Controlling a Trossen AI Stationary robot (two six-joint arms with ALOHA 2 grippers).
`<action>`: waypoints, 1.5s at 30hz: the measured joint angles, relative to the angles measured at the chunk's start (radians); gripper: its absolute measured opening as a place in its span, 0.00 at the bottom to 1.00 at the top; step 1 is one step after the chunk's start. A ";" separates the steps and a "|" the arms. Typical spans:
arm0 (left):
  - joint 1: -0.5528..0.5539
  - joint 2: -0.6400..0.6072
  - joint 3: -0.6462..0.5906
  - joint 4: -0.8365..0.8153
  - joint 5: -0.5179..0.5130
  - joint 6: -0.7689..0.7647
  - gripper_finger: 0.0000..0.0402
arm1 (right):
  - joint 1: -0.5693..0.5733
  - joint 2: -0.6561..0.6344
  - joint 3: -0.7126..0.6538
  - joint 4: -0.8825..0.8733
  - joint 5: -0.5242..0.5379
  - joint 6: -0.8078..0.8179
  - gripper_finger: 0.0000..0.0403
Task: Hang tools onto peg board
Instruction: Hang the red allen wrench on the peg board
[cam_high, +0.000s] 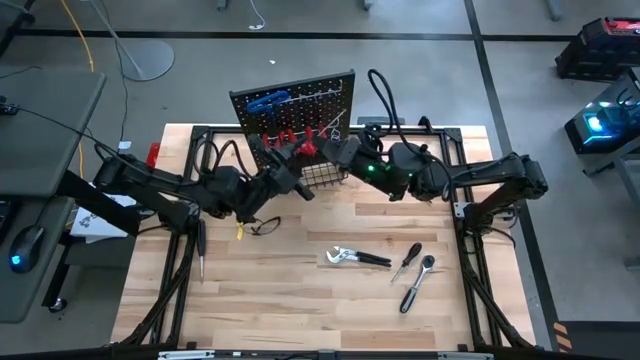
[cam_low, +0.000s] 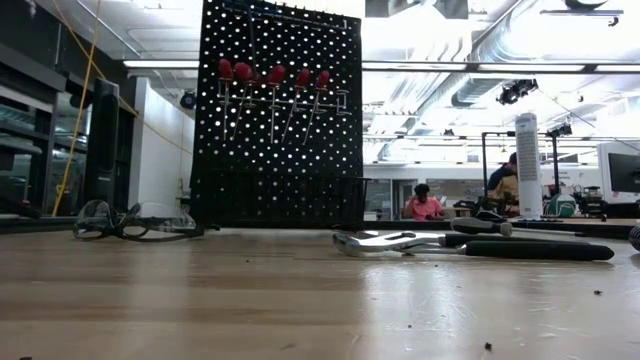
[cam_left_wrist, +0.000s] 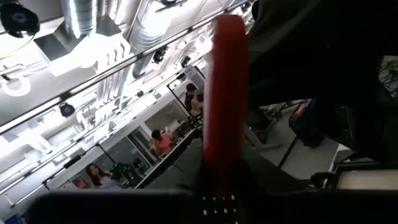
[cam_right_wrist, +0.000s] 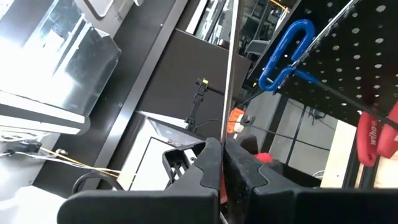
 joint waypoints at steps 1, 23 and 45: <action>0.000 0.000 0.000 0.000 0.001 -0.001 0.09 | 0.000 0.000 0.000 0.000 0.000 0.001 0.00; -0.016 -0.001 0.000 -0.005 -0.102 -0.082 0.09 | 0.000 -0.035 0.000 -0.019 0.015 -0.110 0.37; 0.244 0.019 0.365 -1.286 0.803 -1.303 0.09 | 0.097 -0.148 0.101 -0.901 -0.181 -1.081 0.46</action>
